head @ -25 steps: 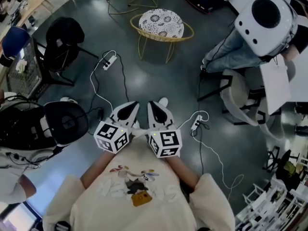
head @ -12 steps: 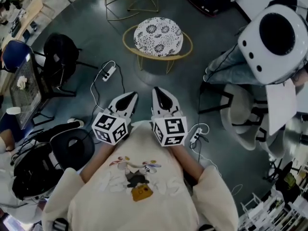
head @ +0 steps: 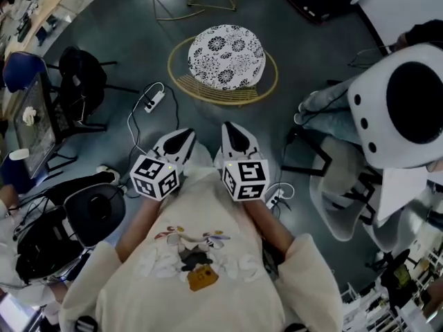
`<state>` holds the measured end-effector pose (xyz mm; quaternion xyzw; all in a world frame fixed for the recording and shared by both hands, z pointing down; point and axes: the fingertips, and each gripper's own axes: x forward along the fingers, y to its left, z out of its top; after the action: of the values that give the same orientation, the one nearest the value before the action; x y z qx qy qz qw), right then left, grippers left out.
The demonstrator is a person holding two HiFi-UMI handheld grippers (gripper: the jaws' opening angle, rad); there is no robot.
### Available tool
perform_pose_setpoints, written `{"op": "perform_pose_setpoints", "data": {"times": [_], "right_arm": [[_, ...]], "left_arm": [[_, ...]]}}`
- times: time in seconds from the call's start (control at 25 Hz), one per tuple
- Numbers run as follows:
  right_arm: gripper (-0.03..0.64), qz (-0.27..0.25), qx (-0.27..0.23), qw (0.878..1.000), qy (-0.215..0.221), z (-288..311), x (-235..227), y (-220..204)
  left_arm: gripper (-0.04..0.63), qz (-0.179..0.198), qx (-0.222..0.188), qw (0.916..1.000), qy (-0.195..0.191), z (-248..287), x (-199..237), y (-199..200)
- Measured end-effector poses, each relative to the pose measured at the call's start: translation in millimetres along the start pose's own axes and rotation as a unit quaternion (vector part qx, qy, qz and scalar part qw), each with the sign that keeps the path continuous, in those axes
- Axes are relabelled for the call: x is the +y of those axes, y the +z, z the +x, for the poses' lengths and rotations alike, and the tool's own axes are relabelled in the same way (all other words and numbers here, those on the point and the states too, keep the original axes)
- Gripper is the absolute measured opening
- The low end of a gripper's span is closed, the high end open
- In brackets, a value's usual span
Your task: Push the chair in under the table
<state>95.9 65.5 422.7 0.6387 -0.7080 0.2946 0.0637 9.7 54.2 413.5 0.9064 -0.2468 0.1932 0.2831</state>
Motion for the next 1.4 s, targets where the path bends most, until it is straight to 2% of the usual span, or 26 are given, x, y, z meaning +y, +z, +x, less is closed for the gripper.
{"op": "perform_pose_setpoints", "data": {"times": [0.16,0.28,0.32,0.36,0.44,0.56,0.72,0.8,1.04,1.24,1.4], "right_arm": [[0.009,0.0,0.026,1.0,-0.001,25.0,-5.0,-3.4],[0.01,-0.027,0.048,0.998,-0.001,35.2,-17.1,-11.5],[0.011,-0.036,0.056,0.998,-0.002,40.1,-22.6,-13.4],[0.011,-0.044,0.064,0.997,-0.003,47.2,-27.5,-14.4],[0.02,-0.055,0.085,0.995,-0.006,63.9,-34.5,-17.7],[0.07,-0.078,0.119,0.99,-0.005,83.3,-42.9,-29.0],[0.091,-0.129,0.148,0.981,0.0,106.5,-56.0,-49.4],[0.097,-0.157,0.161,0.974,0.007,119.9,-56.4,-55.8],[0.118,-0.28,0.193,0.94,0.035,155.0,-66.2,-75.4],[0.126,-0.375,0.219,0.899,0.064,174.8,-74.5,-102.1],[0.126,-0.42,0.226,0.875,0.084,186.8,-78.6,-121.3]], "left_arm": [[0.011,0.017,0.028,0.9994,0.009,12.8,31.7,7.1],[0.021,0.057,0.073,0.9956,0.014,38.6,49.4,-0.9],[0.063,0.078,0.093,0.9926,0.012,49.6,55.6,-5.8],[0.096,0.102,0.112,0.9885,0.006,60.2,62.6,-10.3],[0.119,0.149,0.145,0.9781,-0.01,76.7,76.5,-15.7],[0.121,0.194,0.179,0.9636,-0.041,95.0,85.2,-17.7],[0.121,0.255,0.223,0.9382,-0.069,118.6,94.2,-31.2],[0.121,0.273,0.238,0.9281,-0.084,127.5,101.3,-36.8],[0.121,0.298,0.266,0.9097,-0.114,151.4,113.3,-50.7],[0.121,0.323,0.288,0.8933,-0.12,173.2,130.6,-70.8],[0.121,0.332,0.31,0.8817,-0.127,188.5,146.1,-86.0]]}}
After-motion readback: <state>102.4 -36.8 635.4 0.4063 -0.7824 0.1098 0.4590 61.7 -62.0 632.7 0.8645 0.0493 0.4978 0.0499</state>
